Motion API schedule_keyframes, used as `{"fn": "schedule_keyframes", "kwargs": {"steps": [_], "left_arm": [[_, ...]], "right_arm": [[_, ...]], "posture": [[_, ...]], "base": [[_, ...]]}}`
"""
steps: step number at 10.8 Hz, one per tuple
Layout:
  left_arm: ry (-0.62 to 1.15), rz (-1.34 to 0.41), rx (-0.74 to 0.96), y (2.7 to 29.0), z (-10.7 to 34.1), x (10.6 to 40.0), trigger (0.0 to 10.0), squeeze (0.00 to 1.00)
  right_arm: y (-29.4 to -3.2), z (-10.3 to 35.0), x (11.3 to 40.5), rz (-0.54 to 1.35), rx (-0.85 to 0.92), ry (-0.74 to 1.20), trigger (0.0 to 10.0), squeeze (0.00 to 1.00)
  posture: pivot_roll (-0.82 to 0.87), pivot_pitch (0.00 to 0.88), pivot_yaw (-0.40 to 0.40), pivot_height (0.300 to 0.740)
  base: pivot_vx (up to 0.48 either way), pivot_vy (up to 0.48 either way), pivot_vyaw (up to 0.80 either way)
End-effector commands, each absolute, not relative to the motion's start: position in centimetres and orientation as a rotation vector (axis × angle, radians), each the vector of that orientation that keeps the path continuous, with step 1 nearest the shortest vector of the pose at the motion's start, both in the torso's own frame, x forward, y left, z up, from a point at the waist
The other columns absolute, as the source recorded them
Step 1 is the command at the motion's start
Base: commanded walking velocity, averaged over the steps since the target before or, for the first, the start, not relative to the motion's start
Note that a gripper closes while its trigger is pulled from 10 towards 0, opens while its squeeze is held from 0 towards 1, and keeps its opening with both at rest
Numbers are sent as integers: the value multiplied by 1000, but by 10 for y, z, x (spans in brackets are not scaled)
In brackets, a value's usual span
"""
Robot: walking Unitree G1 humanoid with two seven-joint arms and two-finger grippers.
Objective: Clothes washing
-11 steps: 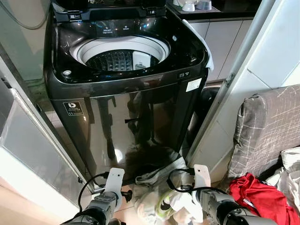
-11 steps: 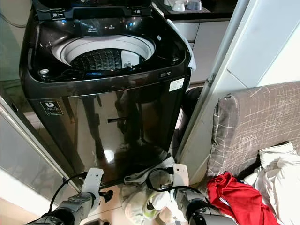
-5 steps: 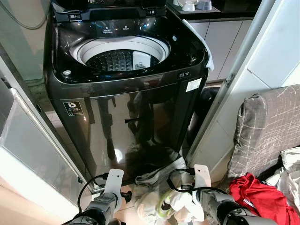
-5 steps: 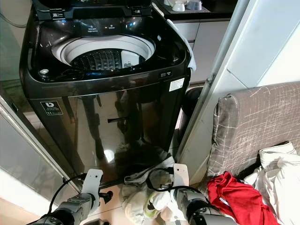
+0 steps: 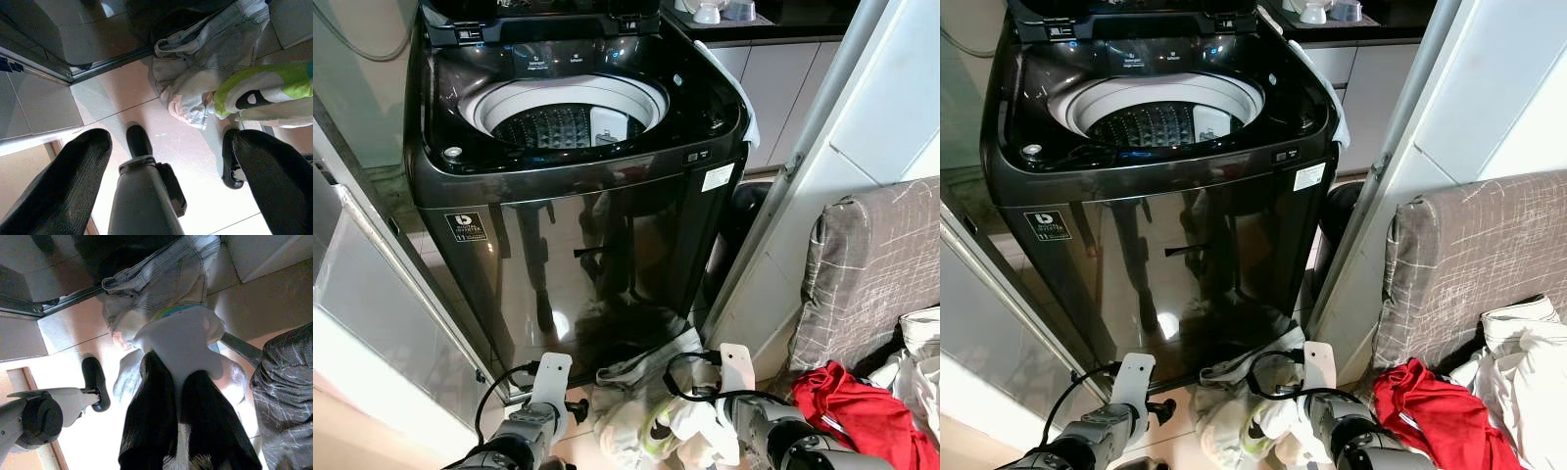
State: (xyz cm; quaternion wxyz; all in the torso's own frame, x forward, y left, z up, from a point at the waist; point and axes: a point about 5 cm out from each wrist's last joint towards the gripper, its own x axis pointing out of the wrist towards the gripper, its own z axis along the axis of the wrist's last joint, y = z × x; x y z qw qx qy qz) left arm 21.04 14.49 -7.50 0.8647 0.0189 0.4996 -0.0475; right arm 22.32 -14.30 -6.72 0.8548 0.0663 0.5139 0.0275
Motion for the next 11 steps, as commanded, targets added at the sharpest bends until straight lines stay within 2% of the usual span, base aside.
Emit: {"fn": "schedule_keyframes", "kwargs": {"steps": [1, 3, 11], "left_arm": [[1057, -98, 46, 145, -76, 209, 10000, 0], [1057, -98, 46, 145, -76, 209, 10000, 0], [1058, -103, 60, 146, -77, 208, 10000, 0]], "right_arm": [[-146, -65, 227, 54, 123, 1063, 10000, 0], [-146, -65, 228, 59, 114, 1053, 10000, 0], [-146, -64, 229, 112, 78, 1032, 10000, 0]], "posture": [[-106, 0, -22, 732], [-106, 0, -24, 732], [-104, 0, -22, 732]], "base": [[0, 0, 0], [0, 0, 0], [0, 0, 797]]}}
